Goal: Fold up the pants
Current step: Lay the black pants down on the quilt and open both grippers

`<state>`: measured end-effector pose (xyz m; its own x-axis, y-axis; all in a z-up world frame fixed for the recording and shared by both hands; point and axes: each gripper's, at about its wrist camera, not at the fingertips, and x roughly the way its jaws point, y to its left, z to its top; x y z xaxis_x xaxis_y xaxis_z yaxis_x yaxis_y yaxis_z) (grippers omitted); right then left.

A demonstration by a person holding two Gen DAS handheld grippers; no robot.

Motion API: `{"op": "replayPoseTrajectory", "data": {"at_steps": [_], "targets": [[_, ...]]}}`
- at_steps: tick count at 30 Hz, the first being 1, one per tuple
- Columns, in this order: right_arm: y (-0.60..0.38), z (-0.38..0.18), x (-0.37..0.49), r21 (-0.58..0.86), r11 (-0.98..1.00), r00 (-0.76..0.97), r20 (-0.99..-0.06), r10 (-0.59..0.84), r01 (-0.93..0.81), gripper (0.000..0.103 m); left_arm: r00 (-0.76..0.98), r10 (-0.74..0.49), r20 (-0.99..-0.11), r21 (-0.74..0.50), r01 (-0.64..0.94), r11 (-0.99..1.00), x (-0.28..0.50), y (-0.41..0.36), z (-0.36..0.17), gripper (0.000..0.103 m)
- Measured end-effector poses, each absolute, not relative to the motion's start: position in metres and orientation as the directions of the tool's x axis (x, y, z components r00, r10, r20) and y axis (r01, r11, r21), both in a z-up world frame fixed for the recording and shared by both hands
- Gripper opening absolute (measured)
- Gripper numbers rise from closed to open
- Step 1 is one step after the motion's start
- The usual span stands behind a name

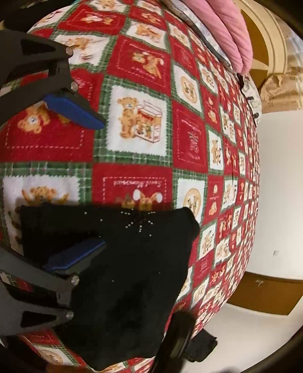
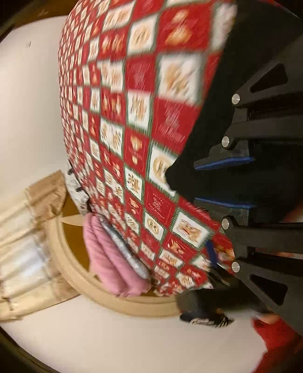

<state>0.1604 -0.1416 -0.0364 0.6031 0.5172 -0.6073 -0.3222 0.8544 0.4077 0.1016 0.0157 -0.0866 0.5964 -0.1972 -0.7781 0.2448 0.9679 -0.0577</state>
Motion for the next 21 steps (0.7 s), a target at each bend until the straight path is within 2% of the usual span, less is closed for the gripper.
{"op": "replayPoseTrajectory", "data": {"at_steps": [2, 4, 10, 14, 16, 17, 18, 21], "targets": [[-0.115, -0.054, 0.188, 0.411, 0.848, 0.552, -0.644, 0.53, -0.334, 0.026, 0.589, -0.211, -0.78, -0.088, 0.23, 0.969, 0.099, 0.02, -0.089, 0.096], [-0.086, -0.083, 0.221, 0.324, 0.9, 0.503, -0.749, 0.432, -0.291, 0.026, 0.602, -0.2, -0.773, -0.074, 0.228, 0.971, 0.095, 0.02, -0.09, 0.096], [-0.099, -0.094, 0.251, 0.463, 0.872, 0.503, -0.722, 0.475, -0.16, 0.025, 0.619, -0.191, -0.762, -0.057, 0.229, 0.972, 0.091, 0.018, -0.09, 0.096], [-0.136, -0.068, 0.219, 0.622, 0.769, 0.58, -0.575, 0.577, -0.147, 0.026, 0.594, -0.221, -0.773, -0.078, 0.256, 0.964, 0.098, 0.022, -0.081, 0.096], [-0.167, -0.044, 0.186, 0.624, 0.767, 0.671, -0.504, 0.543, -0.152, 0.039, 0.609, -0.228, -0.76, -0.06, 0.283, 0.957, 0.1, 0.018, -0.072, 0.096], [-0.182, -0.035, 0.171, 0.605, 0.784, 0.708, -0.494, 0.506, -0.138, 0.065, 0.621, -0.235, -0.748, -0.052, 0.298, 0.953, 0.1, 0.016, -0.068, 0.096], [-0.196, -0.028, 0.158, 0.59, 0.799, 0.738, -0.485, 0.468, -0.119, 0.083, 0.638, -0.246, -0.73, -0.039, 0.32, 0.947, 0.102, 0.012, -0.061, 0.096], [-0.253, -0.017, 0.116, 0.571, 0.82, 0.806, -0.474, 0.355, -0.026, 0.085, 0.64, -0.262, -0.722, -0.022, 0.356, 0.934, 0.112, 0.0, -0.055, 0.096]]}}
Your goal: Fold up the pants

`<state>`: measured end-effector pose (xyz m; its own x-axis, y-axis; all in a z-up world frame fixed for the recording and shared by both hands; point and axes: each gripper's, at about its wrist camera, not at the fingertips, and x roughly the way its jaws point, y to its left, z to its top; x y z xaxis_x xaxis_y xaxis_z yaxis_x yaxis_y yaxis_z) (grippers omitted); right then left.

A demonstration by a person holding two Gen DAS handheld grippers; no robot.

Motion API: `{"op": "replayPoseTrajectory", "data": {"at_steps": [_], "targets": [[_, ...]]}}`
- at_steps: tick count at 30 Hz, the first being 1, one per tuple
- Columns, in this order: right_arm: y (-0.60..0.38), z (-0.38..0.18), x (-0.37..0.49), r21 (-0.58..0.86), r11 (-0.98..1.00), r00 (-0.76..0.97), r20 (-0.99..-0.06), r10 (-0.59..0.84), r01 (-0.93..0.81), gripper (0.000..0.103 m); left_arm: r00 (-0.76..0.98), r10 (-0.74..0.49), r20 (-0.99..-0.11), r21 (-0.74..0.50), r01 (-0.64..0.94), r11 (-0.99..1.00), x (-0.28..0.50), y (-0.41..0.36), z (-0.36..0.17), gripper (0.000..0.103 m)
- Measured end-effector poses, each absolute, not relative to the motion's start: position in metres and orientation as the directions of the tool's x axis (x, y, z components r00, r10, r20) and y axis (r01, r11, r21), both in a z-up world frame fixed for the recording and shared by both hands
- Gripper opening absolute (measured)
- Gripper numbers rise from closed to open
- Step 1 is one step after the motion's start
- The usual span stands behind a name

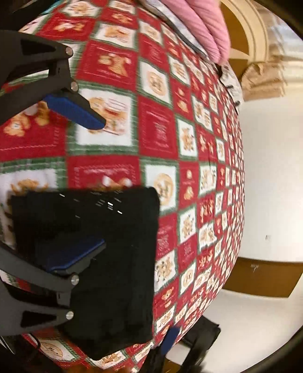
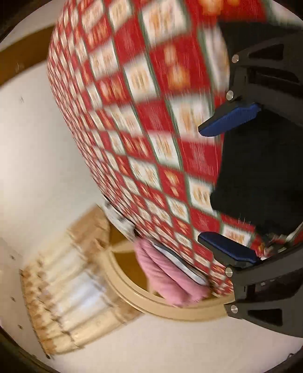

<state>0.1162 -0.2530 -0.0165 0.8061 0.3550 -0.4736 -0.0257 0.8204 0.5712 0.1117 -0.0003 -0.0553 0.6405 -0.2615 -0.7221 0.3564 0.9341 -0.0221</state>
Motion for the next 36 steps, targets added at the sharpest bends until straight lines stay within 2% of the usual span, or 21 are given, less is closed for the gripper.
{"op": "replayPoseTrajectory", "data": {"at_steps": [3, 6, 9, 12, 16, 18, 20, 21, 22, 23, 24, 26, 27, 30, 36], "targets": [[-0.311, -0.02, 0.079, 0.555, 0.817, 0.825, -0.528, 0.201, 0.157, 0.085, 0.588, -0.294, -0.754, -0.06, 0.384, 0.922, 0.127, -0.01, -0.064, 0.096], [-0.346, -0.037, 0.043, 0.52, 0.808, 0.808, -0.581, 0.098, 0.276, 0.085, 0.501, -0.36, -0.787, -0.154, 0.405, 0.901, 0.135, -0.016, -0.079, 0.096], [-0.357, -0.065, 0.026, 0.523, 0.785, 0.749, -0.652, 0.116, 0.333, 0.085, 0.52, -0.36, -0.775, -0.143, 0.41, 0.901, 0.128, -0.021, -0.082, 0.097], [-0.331, -0.067, 0.023, 0.391, 0.872, 0.726, -0.685, 0.062, 0.295, 0.085, 0.521, -0.355, -0.776, -0.13, 0.418, 0.899, 0.125, -0.023, -0.082, 0.097], [-0.299, -0.075, 0.033, 0.435, 0.876, 0.696, -0.695, 0.18, 0.208, 0.086, 0.525, -0.362, -0.771, -0.141, 0.413, 0.9, 0.122, -0.024, -0.082, 0.096], [-0.285, -0.076, 0.038, 0.367, 0.907, 0.683, -0.718, 0.135, 0.206, 0.087, 0.528, -0.367, -0.766, -0.136, 0.426, 0.895, 0.118, -0.026, -0.082, 0.088], [-0.279, -0.08, 0.044, 0.318, 0.924, 0.659, -0.745, 0.103, 0.214, 0.086, 0.521, -0.39, -0.759, -0.145, 0.449, 0.882, 0.114, -0.029, -0.08, 0.073], [-0.279, -0.08, 0.045, 0.315, 0.924, 0.653, -0.751, 0.103, 0.217, 0.084, 0.522, -0.39, -0.759, -0.142, 0.452, 0.881, 0.114, -0.03, -0.08, 0.072], [-0.279, -0.079, 0.048, 0.309, 0.926, 0.644, -0.758, 0.102, 0.217, 0.078, 0.525, -0.387, -0.758, -0.134, 0.454, 0.881, 0.113, -0.031, -0.079, 0.067], [-0.28, -0.079, 0.047, 0.301, 0.93, 0.638, -0.764, 0.101, 0.213, 0.062, 0.528, -0.385, -0.757, -0.129, 0.457, 0.88, 0.112, -0.032, -0.078, 0.06], [-0.281, -0.078, 0.045, 0.303, 0.932, 0.629, -0.769, 0.115, 0.201, 0.056, 0.529, -0.386, -0.756, -0.127, 0.46, 0.879, 0.112, -0.032, -0.076, 0.053], [-0.281, -0.077, 0.044, 0.297, 0.935, 0.623, -0.773, 0.117, 0.193, 0.044, 0.548, -0.366, -0.752, -0.096, 0.458, 0.884, 0.11, -0.034, -0.072, 0.025], [-0.279, -0.074, 0.043, 0.294, 0.938, 0.623, -0.773, 0.12, 0.184, 0.039, 0.552, -0.359, -0.753, -0.087, 0.458, 0.885, 0.11, -0.035, -0.071, 0.021], [-0.267, -0.066, 0.045, 0.231, 0.958, 0.625, -0.777, 0.078, 0.168, 0.035, 0.563, -0.357, -0.745, -0.095, 0.44, 0.893, 0.111, -0.032, -0.065, 0.017], [-0.246, -0.027, 0.057, 0.204, 0.976, 0.677, -0.729, 0.099, 0.077, 0.033, 0.639, -0.362, -0.679, -0.061, 0.442, 0.895, 0.112, -0.024, -0.035, 0.013]]}}
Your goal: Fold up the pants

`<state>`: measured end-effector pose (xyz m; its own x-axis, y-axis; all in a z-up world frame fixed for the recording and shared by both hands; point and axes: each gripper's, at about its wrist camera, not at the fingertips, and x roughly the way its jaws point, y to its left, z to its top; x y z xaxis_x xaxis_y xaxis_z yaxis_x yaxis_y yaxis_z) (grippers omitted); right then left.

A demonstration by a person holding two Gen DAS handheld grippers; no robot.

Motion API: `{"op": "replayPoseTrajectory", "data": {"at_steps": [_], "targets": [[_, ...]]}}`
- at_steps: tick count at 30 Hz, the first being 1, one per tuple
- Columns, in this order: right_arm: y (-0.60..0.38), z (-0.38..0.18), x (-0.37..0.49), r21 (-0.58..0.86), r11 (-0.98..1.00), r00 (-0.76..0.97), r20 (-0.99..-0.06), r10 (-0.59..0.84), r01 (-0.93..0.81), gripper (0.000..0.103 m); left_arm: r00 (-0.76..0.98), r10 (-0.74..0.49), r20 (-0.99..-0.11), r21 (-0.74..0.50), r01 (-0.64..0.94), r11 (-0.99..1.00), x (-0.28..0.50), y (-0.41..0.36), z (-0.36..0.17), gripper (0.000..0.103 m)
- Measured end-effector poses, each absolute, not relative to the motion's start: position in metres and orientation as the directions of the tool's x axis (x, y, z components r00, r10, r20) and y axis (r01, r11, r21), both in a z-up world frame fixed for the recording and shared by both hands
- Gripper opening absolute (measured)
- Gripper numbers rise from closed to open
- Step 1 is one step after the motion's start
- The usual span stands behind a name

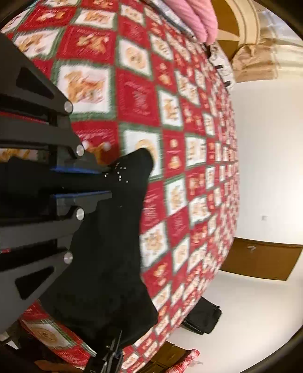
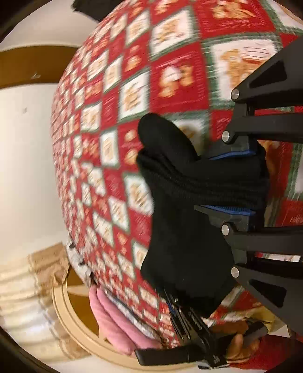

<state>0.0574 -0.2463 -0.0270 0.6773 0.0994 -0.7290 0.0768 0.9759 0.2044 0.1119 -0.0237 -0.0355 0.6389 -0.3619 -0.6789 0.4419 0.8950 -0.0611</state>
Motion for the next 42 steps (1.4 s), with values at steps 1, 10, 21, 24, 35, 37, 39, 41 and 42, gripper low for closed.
{"op": "replayPoseTrajectory", "data": {"at_steps": [1, 10, 21, 24, 35, 37, 39, 41, 42], "targets": [[-0.24, -0.017, 0.064, 0.21, 0.977, 0.694, -0.71, 0.121, 0.044, 0.033, 0.654, -0.352, -0.67, -0.049, 0.434, 0.9, 0.115, -0.021, -0.031, 0.013], [-0.152, 0.045, 0.153, 0.207, 0.948, 0.748, -0.582, 0.318, -0.242, 0.031, 0.794, -0.199, -0.574, 0.003, 0.246, 0.969, 0.165, 0.057, 0.027, 0.008], [-0.2, 0.048, 0.108, 0.178, 0.979, 0.786, -0.589, 0.187, -0.099, 0.03, 0.489, -0.443, -0.752, -0.263, 0.394, 0.881, 0.171, 0.064, -0.055, 0.014], [-0.235, 0.024, 0.089, 0.232, 0.973, 0.756, -0.636, 0.156, -0.006, 0.029, 0.376, -0.567, -0.732, -0.416, 0.413, 0.81, 0.17, 0.046, -0.073, 0.017], [-0.267, -0.025, 0.079, 0.349, 0.934, 0.728, -0.659, 0.19, 0.072, 0.029, 0.391, -0.592, -0.705, -0.443, 0.408, 0.798, 0.151, 0.035, -0.072, 0.093], [-0.269, -0.027, 0.079, 0.353, 0.933, 0.726, -0.66, 0.194, 0.072, 0.029, 0.356, -0.581, -0.732, -0.457, 0.374, 0.807, 0.154, 0.034, -0.084, 0.091], [-0.271, -0.032, 0.078, 0.356, 0.931, 0.721, -0.666, 0.194, 0.079, 0.029, 0.387, -0.552, -0.739, -0.42, 0.375, 0.826, 0.149, 0.027, -0.083, 0.088], [-0.271, -0.036, 0.078, 0.356, 0.93, 0.714, -0.673, 0.191, 0.088, 0.029, 0.355, -0.595, -0.721, -0.443, 0.425, 0.79, 0.146, 0.018, -0.079, 0.011], [-0.272, -0.038, 0.079, 0.357, 0.929, 0.71, -0.679, 0.186, 0.098, 0.029, 0.341, -0.604, -0.721, -0.451, 0.43, 0.782, 0.147, 0.015, -0.079, 0.014]]}}
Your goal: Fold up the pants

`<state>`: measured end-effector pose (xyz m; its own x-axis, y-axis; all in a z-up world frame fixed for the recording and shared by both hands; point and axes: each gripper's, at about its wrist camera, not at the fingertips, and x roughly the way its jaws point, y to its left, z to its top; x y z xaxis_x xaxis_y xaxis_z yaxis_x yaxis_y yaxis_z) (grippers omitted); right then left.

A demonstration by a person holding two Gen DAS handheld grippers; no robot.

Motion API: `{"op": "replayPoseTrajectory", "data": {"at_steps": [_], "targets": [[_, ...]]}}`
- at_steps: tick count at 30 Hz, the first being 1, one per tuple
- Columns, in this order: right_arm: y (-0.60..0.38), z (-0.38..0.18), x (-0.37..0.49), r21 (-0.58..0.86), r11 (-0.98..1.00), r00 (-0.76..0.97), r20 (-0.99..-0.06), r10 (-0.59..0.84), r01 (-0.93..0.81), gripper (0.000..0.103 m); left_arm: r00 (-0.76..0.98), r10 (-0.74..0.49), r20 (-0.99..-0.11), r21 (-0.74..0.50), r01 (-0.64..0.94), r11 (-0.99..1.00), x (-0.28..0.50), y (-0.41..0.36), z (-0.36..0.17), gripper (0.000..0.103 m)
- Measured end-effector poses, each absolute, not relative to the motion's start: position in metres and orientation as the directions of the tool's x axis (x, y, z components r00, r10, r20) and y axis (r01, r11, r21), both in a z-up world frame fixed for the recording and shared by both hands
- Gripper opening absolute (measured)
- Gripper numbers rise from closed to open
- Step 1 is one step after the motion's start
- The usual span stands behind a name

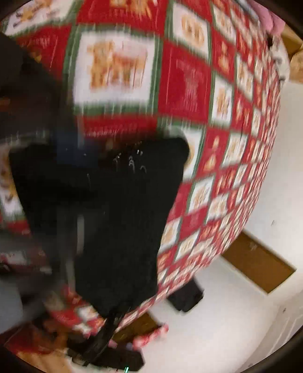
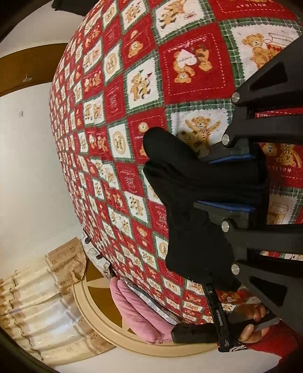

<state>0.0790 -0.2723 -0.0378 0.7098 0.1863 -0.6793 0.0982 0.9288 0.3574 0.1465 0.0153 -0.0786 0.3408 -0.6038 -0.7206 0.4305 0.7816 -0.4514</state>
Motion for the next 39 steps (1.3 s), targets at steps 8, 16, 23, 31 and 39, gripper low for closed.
{"op": "replayPoseTrajectory", "data": {"at_steps": [8, 16, 23, 31, 39], "targets": [[-0.263, -0.021, 0.088, 0.344, 0.937, 0.716, -0.671, 0.193, 0.07, 0.029, 0.416, -0.639, -0.647, -0.499, 0.403, 0.767, 0.156, 0.037, -0.056, 0.011], [-0.196, 0.039, 0.156, 0.352, 0.921, 0.756, -0.555, 0.347, -0.165, 0.029, 0.661, -0.524, -0.537, -0.358, 0.384, 0.851, 0.177, 0.101, 0.022, 0.008], [-0.133, 0.053, 0.249, 0.41, 0.867, 0.742, -0.48, 0.468, -0.282, 0.011, 0.721, -0.377, -0.582, -0.3, 0.241, 0.923, 0.213, 0.179, 0.055, 0.006], [-0.178, 0.034, 0.178, 0.293, 0.94, 0.763, -0.562, 0.318, -0.176, 0.011, 0.453, -0.486, -0.748, -0.313, 0.405, 0.859, 0.197, 0.101, -0.047, 0.062], [-0.153, 0.018, 0.16, 0.398, 0.866, 0.689, -0.538, 0.487, -0.301, 0.087, 0.412, -0.538, -0.735, -0.46, 0.28, 0.843, 0.194, 0.109, -0.077, 0.062]]}}
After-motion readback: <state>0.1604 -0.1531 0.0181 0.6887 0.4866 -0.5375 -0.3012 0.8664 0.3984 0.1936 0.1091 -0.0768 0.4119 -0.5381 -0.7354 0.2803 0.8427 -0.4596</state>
